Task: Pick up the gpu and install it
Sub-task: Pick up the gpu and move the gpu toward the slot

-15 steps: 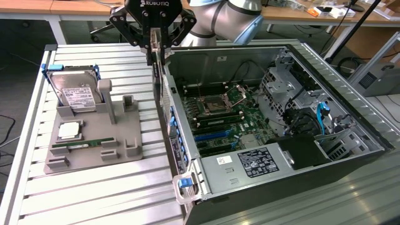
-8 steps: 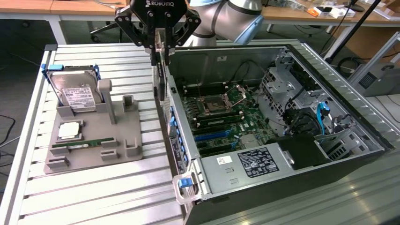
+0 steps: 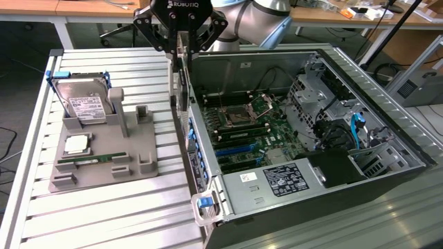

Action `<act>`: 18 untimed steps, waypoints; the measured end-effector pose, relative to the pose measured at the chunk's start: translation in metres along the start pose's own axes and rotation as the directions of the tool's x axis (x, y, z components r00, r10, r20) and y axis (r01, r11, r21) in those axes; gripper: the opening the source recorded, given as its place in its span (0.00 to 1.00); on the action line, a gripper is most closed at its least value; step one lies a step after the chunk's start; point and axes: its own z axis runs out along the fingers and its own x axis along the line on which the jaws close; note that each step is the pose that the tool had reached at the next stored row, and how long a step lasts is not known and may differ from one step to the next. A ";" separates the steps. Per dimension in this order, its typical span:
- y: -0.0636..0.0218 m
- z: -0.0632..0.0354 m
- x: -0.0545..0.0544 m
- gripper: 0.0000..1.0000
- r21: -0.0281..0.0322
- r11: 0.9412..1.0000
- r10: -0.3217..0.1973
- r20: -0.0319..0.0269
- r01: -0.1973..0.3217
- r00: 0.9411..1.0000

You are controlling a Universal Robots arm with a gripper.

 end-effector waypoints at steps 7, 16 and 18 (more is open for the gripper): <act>0.0008 0.0003 -0.011 0.27 0.000 1.000 0.000 0.000 0.000 1.000; 0.0011 0.0005 -0.019 0.27 0.000 1.000 0.000 0.000 0.000 1.000; 0.0012 0.0006 -0.021 0.27 0.000 1.000 0.000 0.000 0.000 1.000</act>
